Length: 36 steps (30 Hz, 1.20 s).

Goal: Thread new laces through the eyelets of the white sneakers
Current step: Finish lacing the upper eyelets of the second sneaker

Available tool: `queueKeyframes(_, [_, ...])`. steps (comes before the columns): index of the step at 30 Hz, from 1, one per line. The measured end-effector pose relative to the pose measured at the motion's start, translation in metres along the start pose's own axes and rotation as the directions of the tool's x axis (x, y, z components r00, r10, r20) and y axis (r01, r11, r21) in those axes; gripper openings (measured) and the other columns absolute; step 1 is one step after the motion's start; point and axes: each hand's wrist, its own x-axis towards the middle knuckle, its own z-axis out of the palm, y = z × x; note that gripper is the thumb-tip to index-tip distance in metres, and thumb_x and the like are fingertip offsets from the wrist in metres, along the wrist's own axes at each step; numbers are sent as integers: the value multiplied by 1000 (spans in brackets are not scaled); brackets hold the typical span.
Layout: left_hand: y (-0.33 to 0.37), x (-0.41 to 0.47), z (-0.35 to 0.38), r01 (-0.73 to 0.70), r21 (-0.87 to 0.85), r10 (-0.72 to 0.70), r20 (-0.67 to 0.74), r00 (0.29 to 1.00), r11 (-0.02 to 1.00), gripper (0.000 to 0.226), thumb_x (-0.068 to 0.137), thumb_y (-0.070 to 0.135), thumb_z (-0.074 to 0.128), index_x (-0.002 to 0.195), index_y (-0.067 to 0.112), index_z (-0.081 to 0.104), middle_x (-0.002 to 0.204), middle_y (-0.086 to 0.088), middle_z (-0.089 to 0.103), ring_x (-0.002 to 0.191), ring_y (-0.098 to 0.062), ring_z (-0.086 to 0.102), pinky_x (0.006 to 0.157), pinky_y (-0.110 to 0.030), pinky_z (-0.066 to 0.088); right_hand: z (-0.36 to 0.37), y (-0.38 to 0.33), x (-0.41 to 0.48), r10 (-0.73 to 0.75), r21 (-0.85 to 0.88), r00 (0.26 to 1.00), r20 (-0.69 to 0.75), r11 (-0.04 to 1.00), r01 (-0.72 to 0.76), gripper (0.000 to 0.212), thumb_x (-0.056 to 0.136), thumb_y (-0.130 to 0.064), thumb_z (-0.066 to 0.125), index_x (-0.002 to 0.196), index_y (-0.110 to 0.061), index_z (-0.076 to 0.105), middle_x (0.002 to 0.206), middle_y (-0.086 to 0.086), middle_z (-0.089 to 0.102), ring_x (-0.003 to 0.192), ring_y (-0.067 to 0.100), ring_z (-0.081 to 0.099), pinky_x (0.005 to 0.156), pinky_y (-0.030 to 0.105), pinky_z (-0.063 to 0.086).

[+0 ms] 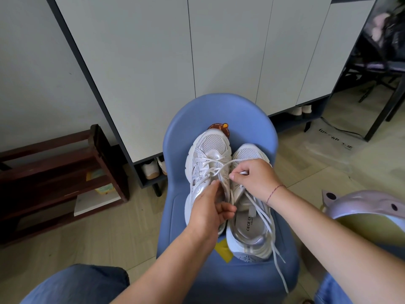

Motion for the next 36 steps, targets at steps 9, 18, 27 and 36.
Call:
queueKeyframes(9, [0,-2,2,-38,43,35,79,996,998,31,101,30,44,121,12,61,102,-7,67,48,-13,57,47,-22,51,10,-6,-4,11,11,996,-92,1000,-10,10,85,-22,67,76,-21,72,76,-10,67,78,7,60,69,21,43])
queueKeyframes(18, [5,-10,6,-46,5,45,104,994,999,26,100,28,42,102,23,67,90,7,73,59,-16,62,53,-24,54,-8,-4,2,-61,85,990,128,995,50,15,90,-16,61,87,-16,76,72,-15,66,71,-7,57,70,11,40])
queueKeyframes(27, [2,-11,8,-80,43,79,21,997,996,29,100,32,45,122,23,62,123,-5,64,74,-10,66,58,-20,51,7,-3,0,-32,267,997,-68,963,49,24,79,-3,71,72,-24,63,73,-3,64,66,7,55,72,22,51])
queueKeyframes(36, [13,-11,3,50,-158,-34,98,995,986,32,101,21,39,126,15,58,126,1,63,70,-14,67,66,-22,47,6,-4,0,-73,275,997,-2,959,71,9,82,-12,71,79,-21,68,75,-9,66,66,-5,56,67,12,44])
